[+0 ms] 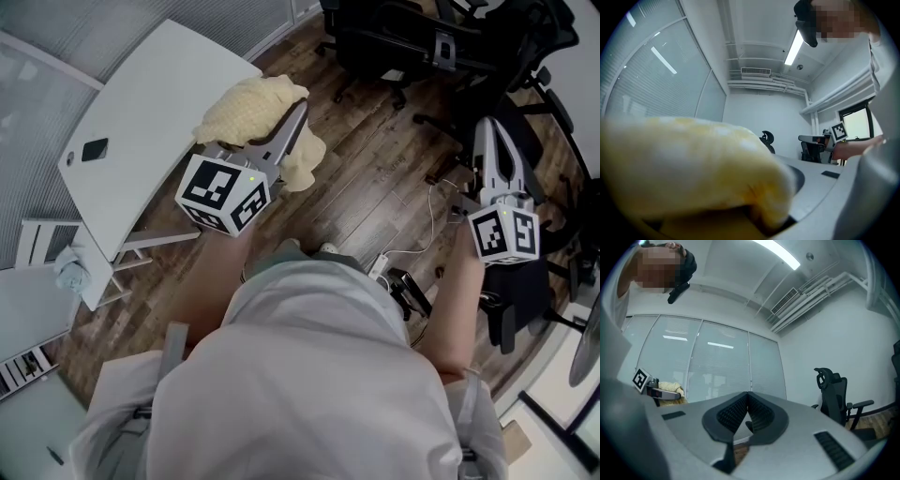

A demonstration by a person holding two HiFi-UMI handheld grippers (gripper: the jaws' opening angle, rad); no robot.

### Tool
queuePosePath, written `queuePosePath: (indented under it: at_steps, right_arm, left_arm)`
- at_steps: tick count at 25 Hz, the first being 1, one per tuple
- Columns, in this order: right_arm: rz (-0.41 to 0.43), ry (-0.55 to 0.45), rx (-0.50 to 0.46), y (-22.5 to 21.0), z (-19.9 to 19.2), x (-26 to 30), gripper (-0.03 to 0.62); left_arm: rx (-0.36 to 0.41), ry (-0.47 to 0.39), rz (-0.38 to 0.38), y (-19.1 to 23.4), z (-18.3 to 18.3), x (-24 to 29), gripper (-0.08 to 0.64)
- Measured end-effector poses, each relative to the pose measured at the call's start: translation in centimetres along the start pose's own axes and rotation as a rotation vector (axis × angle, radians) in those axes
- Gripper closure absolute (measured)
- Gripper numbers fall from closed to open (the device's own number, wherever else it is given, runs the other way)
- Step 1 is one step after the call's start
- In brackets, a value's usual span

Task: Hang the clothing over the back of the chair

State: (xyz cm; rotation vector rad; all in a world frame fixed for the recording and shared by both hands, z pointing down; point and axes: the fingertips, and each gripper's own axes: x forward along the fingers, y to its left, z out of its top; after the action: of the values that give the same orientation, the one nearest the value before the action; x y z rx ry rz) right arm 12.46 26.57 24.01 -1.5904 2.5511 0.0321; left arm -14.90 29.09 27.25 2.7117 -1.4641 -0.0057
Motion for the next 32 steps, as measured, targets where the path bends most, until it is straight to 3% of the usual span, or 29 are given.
queuePosePath:
  at_steps: [10, 16, 32]
  right_arm:
    - [-0.021, 0.015, 0.023, -3.7, -1.1, 0.1, 0.571]
    - [-0.028, 0.030, 0.025, -4.5, -1.8, 2.0, 0.571]
    - [-0.060, 0.013, 0.011, -5.1, -2.6, 11.4, 0.571]
  left_arm:
    - [-0.026, -0.009, -0.002, -1.5, -0.8, 2.4, 0.433]
    - [-0.015, -0.063, -0.052, -1.3, -0.3, 4.1, 0.433]
    - [0.002, -0.070, -0.119, 6.7, 1.4, 12.5, 0.433]
